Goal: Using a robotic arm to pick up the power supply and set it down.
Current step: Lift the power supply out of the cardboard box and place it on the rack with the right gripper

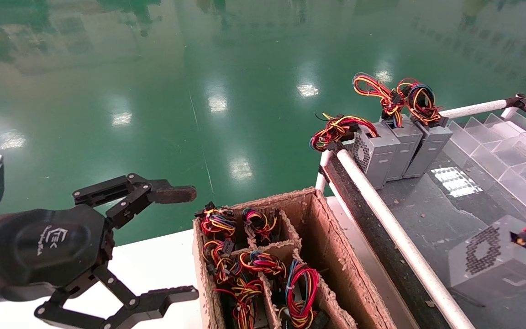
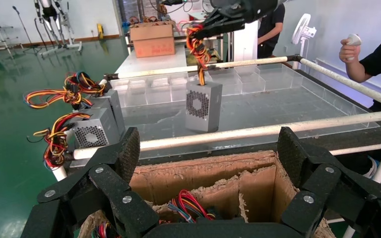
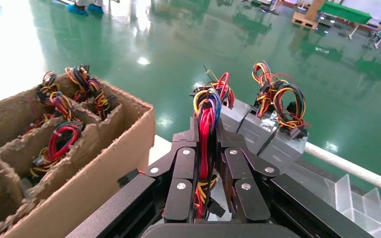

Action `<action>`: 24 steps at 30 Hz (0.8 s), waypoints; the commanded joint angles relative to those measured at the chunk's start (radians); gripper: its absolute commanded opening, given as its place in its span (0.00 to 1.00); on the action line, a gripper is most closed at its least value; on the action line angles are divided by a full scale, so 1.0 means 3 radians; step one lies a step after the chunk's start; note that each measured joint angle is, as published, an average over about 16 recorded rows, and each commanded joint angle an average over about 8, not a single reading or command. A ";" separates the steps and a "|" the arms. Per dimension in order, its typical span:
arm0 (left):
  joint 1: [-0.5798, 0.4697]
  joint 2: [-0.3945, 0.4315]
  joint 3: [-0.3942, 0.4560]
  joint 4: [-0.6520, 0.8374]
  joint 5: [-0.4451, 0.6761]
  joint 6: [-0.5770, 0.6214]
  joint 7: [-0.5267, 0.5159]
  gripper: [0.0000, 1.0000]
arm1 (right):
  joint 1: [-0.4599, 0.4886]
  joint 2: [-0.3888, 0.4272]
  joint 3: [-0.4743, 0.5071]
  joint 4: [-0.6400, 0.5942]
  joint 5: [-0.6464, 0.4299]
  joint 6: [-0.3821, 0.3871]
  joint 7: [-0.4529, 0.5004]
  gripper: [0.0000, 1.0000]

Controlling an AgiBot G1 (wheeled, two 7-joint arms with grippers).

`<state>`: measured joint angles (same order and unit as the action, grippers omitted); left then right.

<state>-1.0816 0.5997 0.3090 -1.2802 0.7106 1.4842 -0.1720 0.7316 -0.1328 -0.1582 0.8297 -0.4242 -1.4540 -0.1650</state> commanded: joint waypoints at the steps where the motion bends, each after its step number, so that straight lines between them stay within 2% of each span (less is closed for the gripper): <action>1: 0.0000 0.0000 0.0000 0.0000 0.0000 0.0000 0.0000 1.00 | -0.0058 -0.0042 -0.0007 0.0047 0.0004 0.0094 -0.0037 0.00; 8: 0.0000 -0.0001 0.0001 0.0000 -0.0001 -0.0001 0.0001 1.00 | 0.0136 -0.0245 -0.0102 0.0372 -0.0149 0.0419 0.0145 0.00; 14: 0.0000 -0.0001 0.0002 0.0000 -0.0001 -0.0001 0.0001 1.00 | 0.0673 -0.0551 -0.0309 0.0445 -0.0554 0.0613 0.0378 0.00; 18: -0.0001 -0.0001 0.0003 0.0000 -0.0002 -0.0001 0.0001 1.00 | 0.1146 -0.0817 -0.0483 0.0252 -0.0897 0.0657 0.0494 0.00; 24: -0.0001 -0.0001 0.0003 0.0000 -0.0002 -0.0001 0.0002 1.00 | 0.1836 -0.1228 -0.0694 -0.0313 -0.1299 0.0688 0.0590 0.00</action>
<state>-1.0819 0.5993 0.3100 -1.2802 0.7099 1.4838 -0.1715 1.2688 -0.4962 -0.3648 0.7441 -0.8103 -1.2480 0.0007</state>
